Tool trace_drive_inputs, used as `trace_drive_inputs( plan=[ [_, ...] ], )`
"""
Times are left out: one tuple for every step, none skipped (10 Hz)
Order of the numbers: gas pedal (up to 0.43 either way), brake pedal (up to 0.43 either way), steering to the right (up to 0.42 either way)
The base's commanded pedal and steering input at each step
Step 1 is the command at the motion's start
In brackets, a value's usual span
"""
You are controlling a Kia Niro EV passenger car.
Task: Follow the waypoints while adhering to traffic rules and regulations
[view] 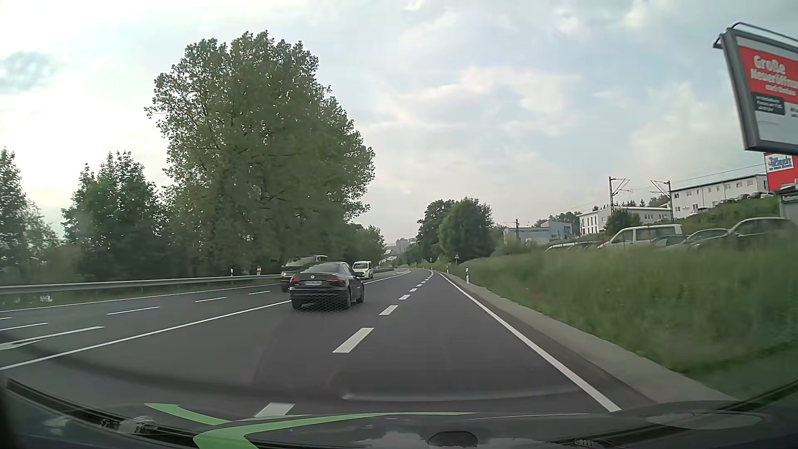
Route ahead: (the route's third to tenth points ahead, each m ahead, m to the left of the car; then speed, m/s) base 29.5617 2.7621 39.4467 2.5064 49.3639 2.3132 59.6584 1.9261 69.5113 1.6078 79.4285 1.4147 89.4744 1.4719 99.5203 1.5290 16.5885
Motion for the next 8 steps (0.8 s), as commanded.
trace_drive_inputs(
  plan=[
    [0.843,0.0,-0.007],
    [0.843,0.0,-0.006],
    [0.843,0.0,-0.005],
    [0.831,0.0,-0.004],
    [0.831,0.0,-0.003],
    [0.831,0.0,-0.003],
    [0.831,0.0,-0.003],
    [0.831,0.0,-0.003]
  ],
)
